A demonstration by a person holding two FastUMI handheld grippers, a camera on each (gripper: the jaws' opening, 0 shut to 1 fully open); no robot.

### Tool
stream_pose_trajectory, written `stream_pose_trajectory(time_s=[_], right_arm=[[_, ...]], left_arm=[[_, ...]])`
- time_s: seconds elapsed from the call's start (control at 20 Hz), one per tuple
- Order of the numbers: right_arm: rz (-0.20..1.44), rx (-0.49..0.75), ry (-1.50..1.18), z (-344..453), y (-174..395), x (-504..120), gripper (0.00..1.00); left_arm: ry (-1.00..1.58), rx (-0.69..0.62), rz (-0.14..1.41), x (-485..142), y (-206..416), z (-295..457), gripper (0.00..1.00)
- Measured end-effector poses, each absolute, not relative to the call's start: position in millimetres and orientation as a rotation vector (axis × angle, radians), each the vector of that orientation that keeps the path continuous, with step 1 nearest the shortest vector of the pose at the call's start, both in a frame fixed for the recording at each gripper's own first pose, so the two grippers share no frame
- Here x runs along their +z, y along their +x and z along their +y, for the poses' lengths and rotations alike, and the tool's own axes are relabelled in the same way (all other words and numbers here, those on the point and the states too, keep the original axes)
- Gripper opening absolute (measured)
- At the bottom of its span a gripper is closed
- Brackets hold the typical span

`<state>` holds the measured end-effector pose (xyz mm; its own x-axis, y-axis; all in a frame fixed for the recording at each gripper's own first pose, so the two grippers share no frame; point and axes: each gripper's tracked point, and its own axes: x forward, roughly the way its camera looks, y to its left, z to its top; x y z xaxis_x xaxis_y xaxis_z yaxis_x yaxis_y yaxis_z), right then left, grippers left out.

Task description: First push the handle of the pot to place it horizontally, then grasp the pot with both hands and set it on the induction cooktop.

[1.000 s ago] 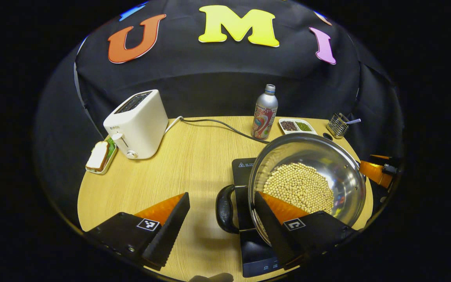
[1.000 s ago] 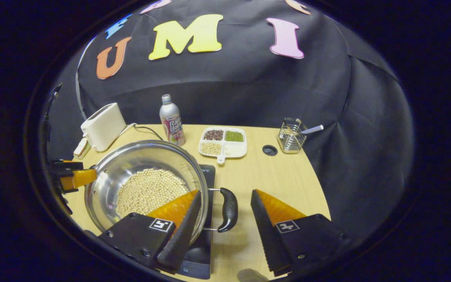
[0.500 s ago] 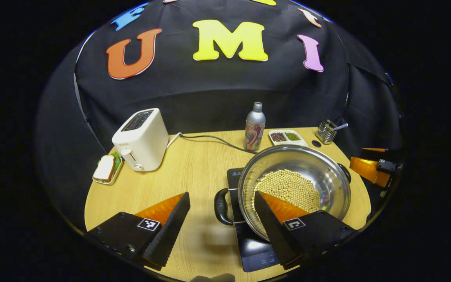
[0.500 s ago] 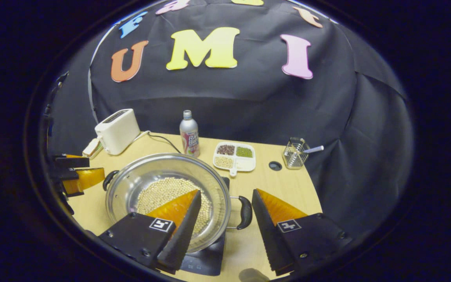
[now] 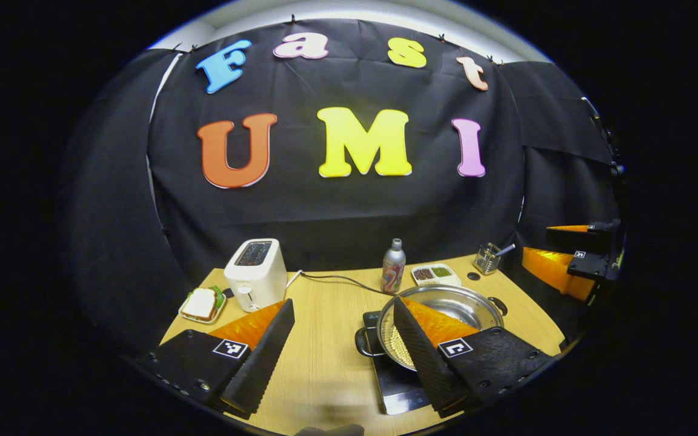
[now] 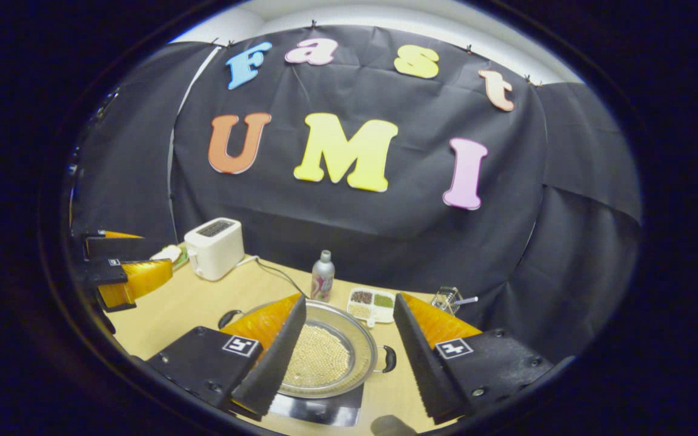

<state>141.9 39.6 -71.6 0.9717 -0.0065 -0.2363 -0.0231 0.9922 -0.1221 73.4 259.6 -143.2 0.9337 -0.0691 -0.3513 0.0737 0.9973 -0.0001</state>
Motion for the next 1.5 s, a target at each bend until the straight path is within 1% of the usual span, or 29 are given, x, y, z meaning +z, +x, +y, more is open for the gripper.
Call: stream_pose_trajectory(time_s=[0.05,0.1,0.35,0.55,0.6,0.65,0.7,0.85,0.9,0.95,1.15,1.2,1.3,1.35,1.4,1.5], right_arm=[[0.212,0.005,-0.124,43,133,-57,0.99],[0.187,0.007,-0.113,48,122,-42,1.0],[0.071,0.004,-0.029,56,72,14,1.0],[0.004,-0.01,0.034,32,25,40,1.0],[-0.011,-0.016,0.045,23,14,46,1.0],[-0.021,-0.017,0.062,14,5,51,1.0],[-0.023,-0.017,0.079,4,-5,54,1.0],[-0.067,-0.046,0.088,-41,-28,62,1.0],[-0.058,-0.047,0.086,-52,-37,60,1.0],[-0.057,-0.039,0.09,-62,-47,57,1.0],[-0.084,-0.049,0.077,-99,-80,57,1.0],[-0.086,-0.039,0.074,-104,-88,55,0.99],[-0.089,-0.034,0.067,-112,-99,52,0.97],[-0.086,-0.031,0.069,-116,-101,49,0.99],[-0.086,-0.024,0.078,-117,-105,49,0.98],[-0.081,-0.009,0.094,-117,-110,48,0.98]], left_arm=[[0.009,-0.071,0.33,-131,68,264,0.98],[0.003,-0.068,0.307,-119,62,269,0.98],[-0.036,-0.073,0.19,-53,29,277,0.98],[-0.053,-0.083,0.087,-1,-1,264,0.95],[-0.046,-0.077,0.061,10,-6,261,0.84],[-0.045,-0.07,0.04,20,-12,255,0.84],[-0.044,-0.063,0.023,27,-18,246,0.95],[-0.043,-0.041,-0.011,40,-37,215,0.95],[-0.048,-0.029,-0.009,40,-45,206,0.84],[-0.058,-0.023,-0.015,41,-53,196,0.95],[-0.05,0.013,-0.047,57,-88,170,0.95],[-0.035,0.024,-0.052,57,-98,168,0.84],[-0.022,0.04,-0.048,59,-114,162,0.84],[-0.019,0.042,-0.046,59,-119,159,0.95],[-0.015,0.05,-0.045,59,-126,159,0.84],[0.0,0.059,-0.049,60,-135,160,0.84]])
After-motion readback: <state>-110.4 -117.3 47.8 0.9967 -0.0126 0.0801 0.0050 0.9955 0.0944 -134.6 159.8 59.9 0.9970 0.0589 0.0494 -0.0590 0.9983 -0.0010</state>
